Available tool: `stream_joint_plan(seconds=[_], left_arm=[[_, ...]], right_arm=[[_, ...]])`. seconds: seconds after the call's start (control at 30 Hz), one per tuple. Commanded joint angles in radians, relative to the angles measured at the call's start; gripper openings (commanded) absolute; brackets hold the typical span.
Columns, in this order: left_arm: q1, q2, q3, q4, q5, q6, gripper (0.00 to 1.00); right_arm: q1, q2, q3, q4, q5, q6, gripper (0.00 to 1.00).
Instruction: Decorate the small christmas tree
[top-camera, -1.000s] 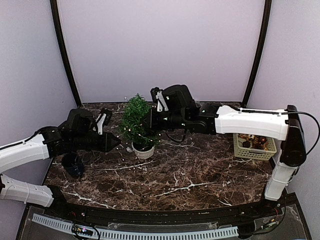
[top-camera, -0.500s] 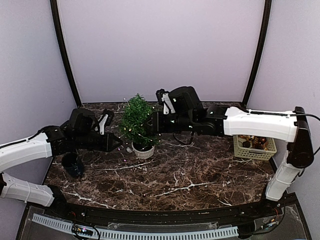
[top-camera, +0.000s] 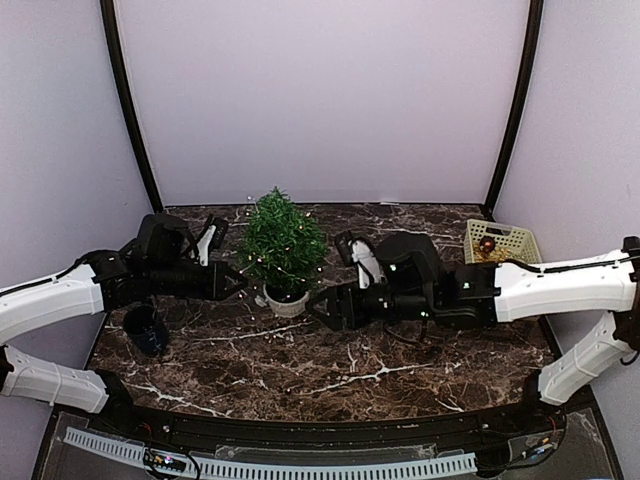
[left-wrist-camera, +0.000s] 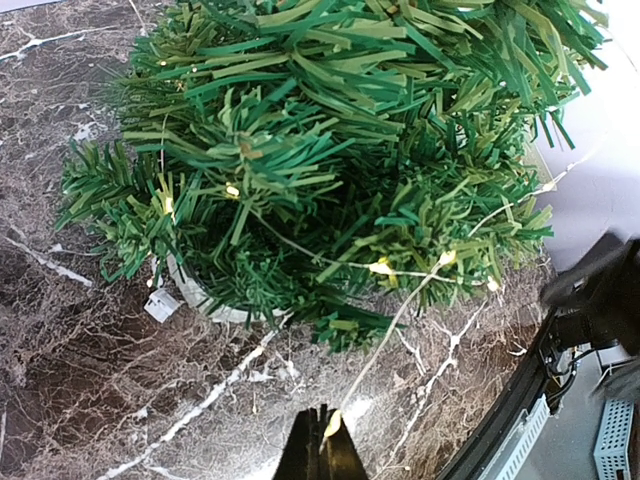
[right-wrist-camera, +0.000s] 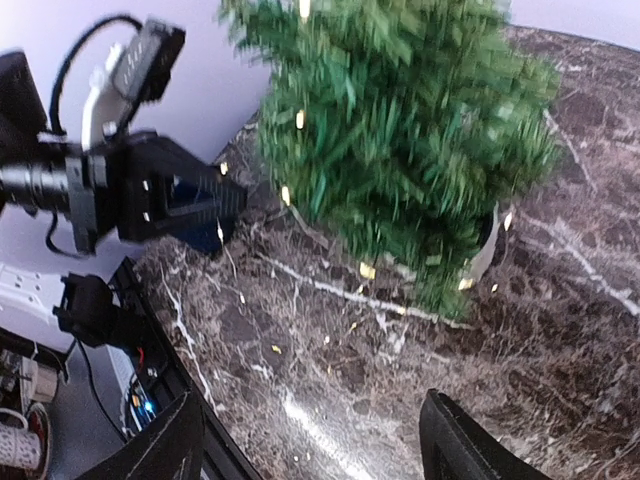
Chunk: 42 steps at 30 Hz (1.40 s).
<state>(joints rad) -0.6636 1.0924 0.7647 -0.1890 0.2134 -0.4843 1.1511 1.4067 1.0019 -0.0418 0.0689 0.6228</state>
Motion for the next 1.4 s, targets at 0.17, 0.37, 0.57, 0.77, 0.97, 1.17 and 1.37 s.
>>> stream_joint_plan(seconds=[0.17,0.37,0.57,0.77,0.97,1.17,1.37], left_arm=[[0.008,-0.006,0.009,0.018,0.011,-0.016,0.0],[0.008,-0.005,0.011,0.019,0.013,-0.014,0.0],[0.008,-0.005,0.012,0.013,0.009,-0.011,0.0],[0.009,0.003,0.013,0.017,0.003,-0.008,0.0],[0.019,0.011,0.005,0.025,-0.004,0.0,0.0],[0.04,0.044,-0.009,0.06,0.029,0.01,0.0],[0.05,0.06,-0.017,0.092,0.043,0.025,0.0]], right_arm=[[0.155,0.221,-0.007,0.065,0.054,-0.03,0.74],[0.181,0.38,0.074,0.055,0.053,-0.064,0.73],[0.18,0.463,0.107,0.045,0.063,-0.081,0.7],[0.189,0.477,0.105,0.058,-0.027,-0.107,0.25],[0.195,0.266,0.056,-0.076,0.05,-0.103,0.0],[0.197,0.001,0.063,-0.244,0.134,-0.093,0.0],[0.196,-0.167,0.165,-0.323,0.218,-0.132,0.0]])
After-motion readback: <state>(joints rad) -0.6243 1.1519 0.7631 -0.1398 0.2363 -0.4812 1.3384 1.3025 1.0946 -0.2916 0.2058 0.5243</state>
